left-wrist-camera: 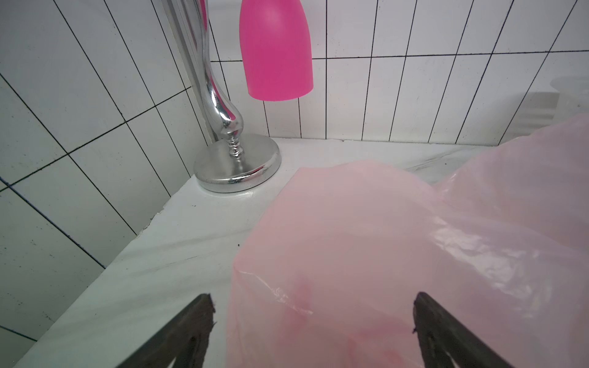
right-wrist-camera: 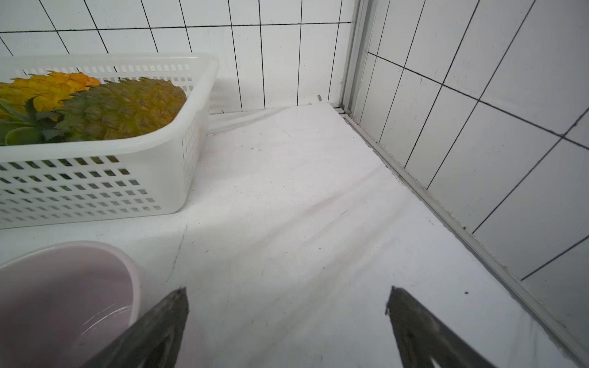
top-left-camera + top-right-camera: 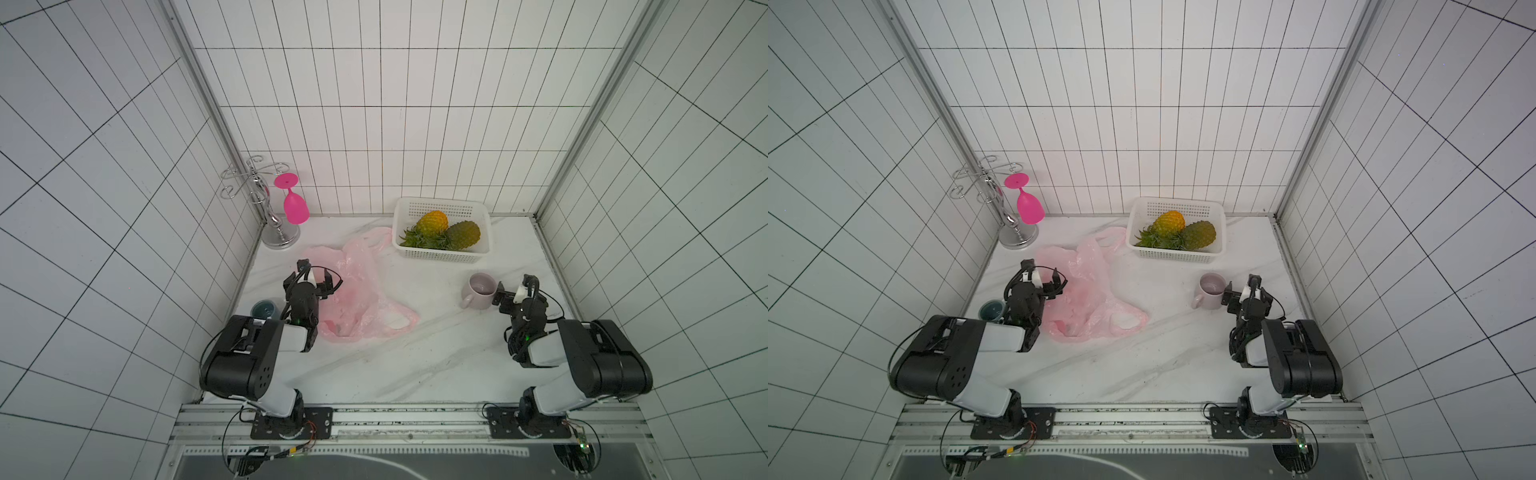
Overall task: Place the pineapple into a plastic bag & tie a knot
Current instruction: Pick up the plastic bag at the center of the board.
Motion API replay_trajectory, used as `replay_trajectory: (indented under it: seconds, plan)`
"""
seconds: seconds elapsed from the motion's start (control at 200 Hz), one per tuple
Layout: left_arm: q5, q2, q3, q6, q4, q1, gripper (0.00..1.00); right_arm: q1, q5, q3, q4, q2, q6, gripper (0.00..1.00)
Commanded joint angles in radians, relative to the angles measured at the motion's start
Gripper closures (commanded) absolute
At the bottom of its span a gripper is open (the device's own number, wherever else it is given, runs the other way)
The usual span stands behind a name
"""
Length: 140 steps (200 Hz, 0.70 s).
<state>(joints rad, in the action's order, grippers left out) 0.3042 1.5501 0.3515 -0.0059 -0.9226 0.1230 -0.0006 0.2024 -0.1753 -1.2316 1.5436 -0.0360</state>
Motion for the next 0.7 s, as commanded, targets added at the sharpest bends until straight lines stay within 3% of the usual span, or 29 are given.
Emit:
replay_trajectory:
  seconds: [0.0,0.565,0.635,0.695]
  plan:
    - [-0.007,0.013,0.02,0.014,-0.029,-0.005,0.02,-0.009,-0.003,-0.062,-0.058,0.001,0.018,0.01]
    - [-0.014,0.01,0.019,0.011,-0.027,-0.009,0.02,-0.015,-0.018,-0.064,-0.053,0.0,0.01,0.01]
    - [0.006,-0.005,0.014,0.023,-0.066,-0.009,0.03,-0.016,0.044,-0.064,-0.043,-0.029,-0.011,0.01]
    - [0.064,-0.076,0.076,0.021,0.125,0.014,0.03,-0.015,0.092,-0.058,0.013,-0.105,-0.028,0.01]
